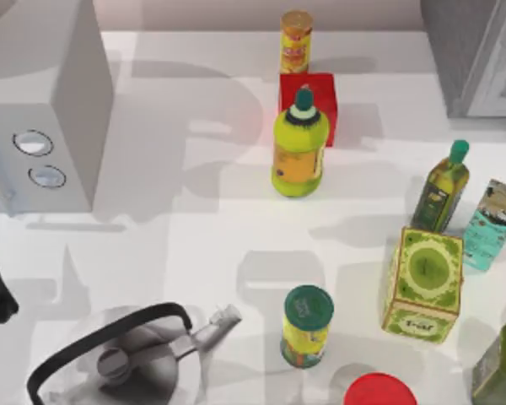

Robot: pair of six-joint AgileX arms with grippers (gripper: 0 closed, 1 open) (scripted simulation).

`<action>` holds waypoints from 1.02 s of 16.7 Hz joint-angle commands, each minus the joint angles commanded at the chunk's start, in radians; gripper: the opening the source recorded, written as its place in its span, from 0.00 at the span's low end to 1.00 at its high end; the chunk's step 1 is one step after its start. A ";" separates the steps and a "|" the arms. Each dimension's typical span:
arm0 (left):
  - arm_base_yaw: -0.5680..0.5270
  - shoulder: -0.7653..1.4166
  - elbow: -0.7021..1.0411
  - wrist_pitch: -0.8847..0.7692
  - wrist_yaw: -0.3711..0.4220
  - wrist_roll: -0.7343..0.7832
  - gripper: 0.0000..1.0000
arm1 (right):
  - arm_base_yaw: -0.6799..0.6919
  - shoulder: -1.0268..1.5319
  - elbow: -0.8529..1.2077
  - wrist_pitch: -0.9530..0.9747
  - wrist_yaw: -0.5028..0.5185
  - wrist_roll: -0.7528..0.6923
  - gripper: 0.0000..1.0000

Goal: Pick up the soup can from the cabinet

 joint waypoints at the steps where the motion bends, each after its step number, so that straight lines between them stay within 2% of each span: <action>1: 0.000 0.000 0.000 0.000 0.000 0.000 1.00 | -0.046 0.102 0.035 0.061 -0.076 -0.007 0.00; 7: 0.000 0.000 0.000 0.000 0.000 0.000 1.00 | -0.312 0.745 0.239 0.420 -0.534 -0.047 0.00; 11: 0.000 0.000 0.000 0.000 0.000 0.000 1.00 | -0.456 1.132 0.352 0.625 -0.803 -0.074 0.00; 14: 0.000 0.000 0.000 0.000 0.000 0.000 1.00 | -0.533 1.349 0.413 0.739 -0.959 -0.090 0.00; 17: 0.000 0.000 0.000 0.000 0.000 0.000 1.00 | -0.580 1.478 0.451 0.810 -1.060 -0.101 0.00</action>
